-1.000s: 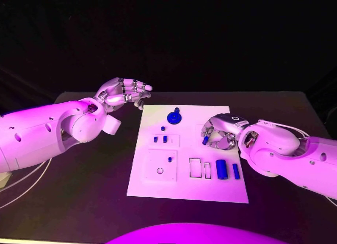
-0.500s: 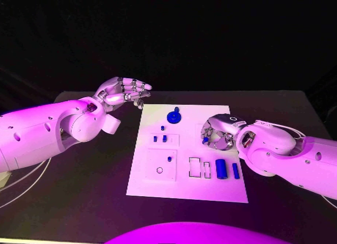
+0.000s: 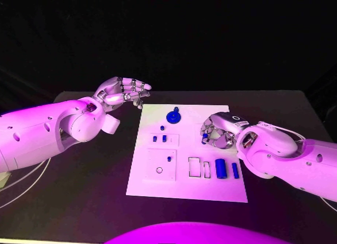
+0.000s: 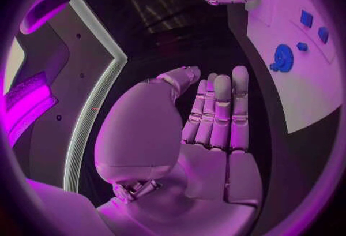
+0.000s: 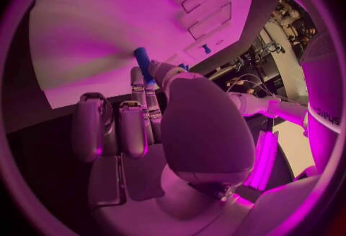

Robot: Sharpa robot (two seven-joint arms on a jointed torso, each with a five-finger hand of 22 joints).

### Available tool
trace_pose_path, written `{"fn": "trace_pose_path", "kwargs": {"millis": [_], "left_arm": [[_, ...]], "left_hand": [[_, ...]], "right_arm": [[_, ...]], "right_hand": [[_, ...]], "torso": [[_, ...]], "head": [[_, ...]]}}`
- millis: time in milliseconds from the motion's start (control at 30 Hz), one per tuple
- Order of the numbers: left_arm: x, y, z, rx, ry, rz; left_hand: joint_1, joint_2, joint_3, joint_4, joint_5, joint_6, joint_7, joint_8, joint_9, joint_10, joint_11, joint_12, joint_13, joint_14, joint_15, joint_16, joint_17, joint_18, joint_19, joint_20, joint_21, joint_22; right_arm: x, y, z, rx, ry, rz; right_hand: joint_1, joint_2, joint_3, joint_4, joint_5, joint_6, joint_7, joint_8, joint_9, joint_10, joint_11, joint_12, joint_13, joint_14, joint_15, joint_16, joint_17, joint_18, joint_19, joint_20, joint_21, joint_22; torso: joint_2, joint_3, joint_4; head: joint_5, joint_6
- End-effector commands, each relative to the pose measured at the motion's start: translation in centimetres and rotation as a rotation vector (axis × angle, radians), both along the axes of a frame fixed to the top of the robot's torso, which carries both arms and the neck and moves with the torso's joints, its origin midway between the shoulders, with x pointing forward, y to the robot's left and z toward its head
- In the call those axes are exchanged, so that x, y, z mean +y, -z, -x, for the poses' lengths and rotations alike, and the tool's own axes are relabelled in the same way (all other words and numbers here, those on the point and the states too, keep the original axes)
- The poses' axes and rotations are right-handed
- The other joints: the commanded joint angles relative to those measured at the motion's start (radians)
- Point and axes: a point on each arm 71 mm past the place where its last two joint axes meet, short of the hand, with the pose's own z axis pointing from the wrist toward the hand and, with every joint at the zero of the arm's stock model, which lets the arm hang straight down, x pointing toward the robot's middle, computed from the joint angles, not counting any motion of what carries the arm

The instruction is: Assemble the parts on the task board

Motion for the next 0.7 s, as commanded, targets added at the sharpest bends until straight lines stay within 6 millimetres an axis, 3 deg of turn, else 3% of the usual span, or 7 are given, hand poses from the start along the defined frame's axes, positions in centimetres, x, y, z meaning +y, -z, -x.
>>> {"fn": "trace_pose_path", "kwargs": {"millis": [33, 133, 333, 567, 700], "left_arm": [[-0.1, -0.1, 0.0, -0.006, 0.002, 0.015], [-0.1, -0.1, 0.1, -0.006, 0.003, 0.015], [-0.2, -0.1, 0.1, -0.006, 0.004, 0.017], [-0.5, -0.1, 0.0, -0.005, 0.010, 0.020], [-0.8, 0.0, 0.0, -0.003, 0.016, 0.023]], "left_hand": [[0.003, 0.009, 0.000, -0.006, 0.005, -0.008, -0.001, 0.003, -0.002, -0.007, -0.001, 0.006, 0.001, -0.002, 0.004, -0.005, -0.002, 0.016, 0.006, 0.001, -0.006, -0.001], [0.003, 0.009, 0.000, -0.006, 0.005, -0.008, -0.001, 0.003, -0.002, -0.007, -0.001, 0.006, 0.001, -0.002, 0.004, -0.005, -0.002, 0.016, 0.006, 0.001, -0.006, -0.001], [0.003, 0.009, 0.000, -0.006, 0.005, -0.008, -0.001, 0.003, -0.002, -0.007, -0.001, 0.006, 0.001, -0.002, 0.004, -0.005, -0.002, 0.016, 0.006, 0.001, -0.006, -0.001], [0.003, 0.009, 0.000, -0.006, 0.005, -0.008, -0.001, 0.003, -0.002, -0.007, -0.001, 0.006, 0.001, -0.002, 0.004, -0.005, -0.002, 0.016, 0.006, 0.001, -0.006, -0.001], [0.003, 0.009, 0.001, -0.008, 0.005, -0.009, 0.000, 0.005, -0.002, -0.008, 0.000, 0.008, 0.001, -0.002, 0.003, -0.006, -0.002, 0.016, 0.006, 0.000, -0.006, -0.001]], "right_arm": [[-0.1, -1.1, 0.0, -0.033, 0.022, -0.077], [-0.1, -2.0, 0.3, -0.038, 0.017, -0.103], [1.0, -3.4, 1.4, -0.037, -0.025, -0.153], [4.9, -3.7, 3.3, -0.026, -0.146, -0.200], [7.2, -3.3, 4.3, -0.030, -0.213, -0.211]], "right_hand": [[0.018, 0.015, 0.009, -0.008, 0.004, 0.007, 0.002, 0.009, 0.036, 0.029, -0.022, -0.004, 0.004, 0.048, -0.007, 0.003, -0.001, -0.010, 0.063, -0.005, 0.005, 0.204], [0.018, 0.013, 0.010, -0.012, 0.003, 0.007, 0.002, 0.011, 0.038, 0.030, -0.023, -0.005, 0.005, 0.048, -0.007, 0.003, -0.001, -0.011, 0.064, -0.005, 0.007, 0.205], [0.021, 0.010, 0.016, -0.022, 0.001, 0.008, 0.003, 0.014, 0.043, 0.034, -0.024, -0.008, 0.007, 0.048, -0.009, 0.004, 0.000, -0.011, 0.064, -0.006, 0.009, 0.206], [0.022, 0.009, 0.017, -0.025, 0.002, 0.008, 0.003, 0.015, 0.045, 0.034, -0.023, -0.009, 0.008, 0.047, -0.009, 0.002, -0.004, -0.010, 0.063, -0.006, 0.005, 0.205], [0.022, 0.009, 0.018, -0.026, 0.002, 0.008, 0.004, 0.015, 0.045, 0.033, -0.023, -0.010, 0.008, 0.047, -0.009, 0.001, -0.006, -0.010, 0.063, -0.006, 0.003, 0.205]], "torso": [[-0.001, -0.0013, -0.0008], [0.000, 0.0002, -0.0001], [0.000, -0.0005, -0.0005], [-0.001, 0.0019, -0.0011], [-0.001, 0.0010, 0.0005]], "head": [[0.000, 0.002], [0.001, 0.003], [0.008, 0.001], [0.024, 0.000], [0.029, 0.003]]}}
